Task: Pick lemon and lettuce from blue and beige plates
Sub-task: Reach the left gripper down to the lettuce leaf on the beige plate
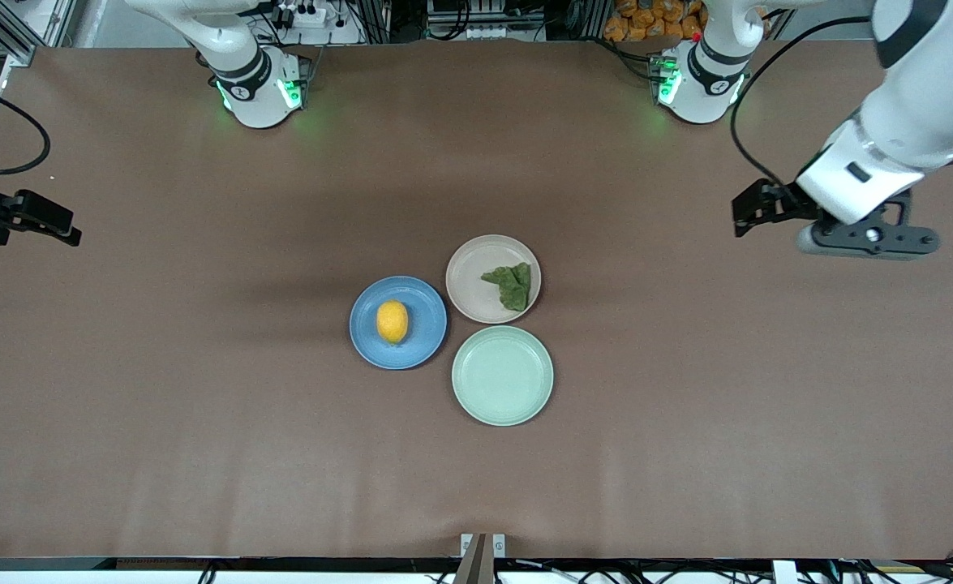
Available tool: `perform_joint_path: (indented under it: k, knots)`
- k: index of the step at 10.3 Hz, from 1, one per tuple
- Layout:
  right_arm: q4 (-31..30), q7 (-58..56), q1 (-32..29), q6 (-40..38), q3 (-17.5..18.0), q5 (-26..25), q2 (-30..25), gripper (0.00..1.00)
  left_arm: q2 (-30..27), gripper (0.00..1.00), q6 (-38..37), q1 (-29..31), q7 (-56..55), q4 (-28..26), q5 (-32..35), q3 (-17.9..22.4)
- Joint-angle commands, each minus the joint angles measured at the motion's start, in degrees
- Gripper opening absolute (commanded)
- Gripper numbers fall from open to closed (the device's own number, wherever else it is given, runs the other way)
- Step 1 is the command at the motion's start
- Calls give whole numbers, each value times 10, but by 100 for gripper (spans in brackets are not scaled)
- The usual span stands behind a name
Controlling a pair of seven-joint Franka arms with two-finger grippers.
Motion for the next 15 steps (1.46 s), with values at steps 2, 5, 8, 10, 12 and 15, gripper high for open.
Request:
perform_joint_path:
  k: [2,5,8,10,12,15]
  knots:
    - [-2,-8,-5,3,5,8,0,100,47,100,34,1,-93,13,1,-48]
    - [-3,-8,-5,3,5,7,2,100,87,100,55,-51,-174,13,47,-53]
    - [-4,-8,-5,3,5,8,2,100,140,100,82,-97,-253,15,58,-53]
    - [-6,-8,-5,4,5,7,2,100,176,100,105,-132,-296,15,60,-52]
    - [-6,-8,-4,4,5,7,2,100,226,100,148,-179,-357,15,86,-52]
    - [-6,0,5,22,7,9,22,100,289,100,217,-236,-411,17,118,-49]
